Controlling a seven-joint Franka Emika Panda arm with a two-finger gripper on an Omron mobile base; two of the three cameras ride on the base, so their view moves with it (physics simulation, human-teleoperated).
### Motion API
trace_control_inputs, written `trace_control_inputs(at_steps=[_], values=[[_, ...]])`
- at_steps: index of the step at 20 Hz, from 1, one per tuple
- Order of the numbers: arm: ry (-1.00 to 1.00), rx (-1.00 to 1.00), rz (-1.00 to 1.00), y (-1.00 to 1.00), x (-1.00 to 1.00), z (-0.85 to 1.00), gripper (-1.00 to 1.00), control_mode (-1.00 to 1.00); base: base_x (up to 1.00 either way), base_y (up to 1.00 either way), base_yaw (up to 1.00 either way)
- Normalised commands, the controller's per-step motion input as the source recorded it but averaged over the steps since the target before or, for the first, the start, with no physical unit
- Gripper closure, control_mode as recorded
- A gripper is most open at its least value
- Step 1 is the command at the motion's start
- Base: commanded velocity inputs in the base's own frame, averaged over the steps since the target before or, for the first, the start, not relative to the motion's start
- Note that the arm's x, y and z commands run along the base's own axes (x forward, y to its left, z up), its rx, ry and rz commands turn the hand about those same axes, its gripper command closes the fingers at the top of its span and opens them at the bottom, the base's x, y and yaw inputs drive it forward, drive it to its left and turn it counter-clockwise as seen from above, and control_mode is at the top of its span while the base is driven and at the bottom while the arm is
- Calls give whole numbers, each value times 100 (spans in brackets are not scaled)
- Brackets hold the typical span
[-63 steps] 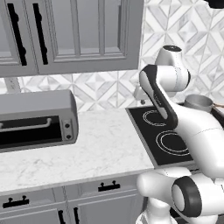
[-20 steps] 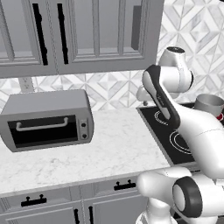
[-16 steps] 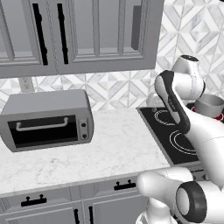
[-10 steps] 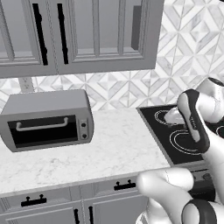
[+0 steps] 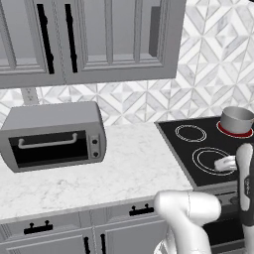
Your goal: Turn off the rear right burner of the stove.
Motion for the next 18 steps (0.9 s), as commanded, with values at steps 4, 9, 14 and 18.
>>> trace_control_inputs(at_steps=[4, 9, 14, 18], values=[[-46, -11, 21, -1, -80, -11, -100, -100, 0, 0, 0], [-39, -19, 26, 0, -45, -4, -100, -100, 0, 0, 0], [-3, -9, 0, -7, -3, -22, -100, -100, 0, 0, 0], [-27, -21, 0, -40, -1, -23, -100, -100, 0, 0, 0]])
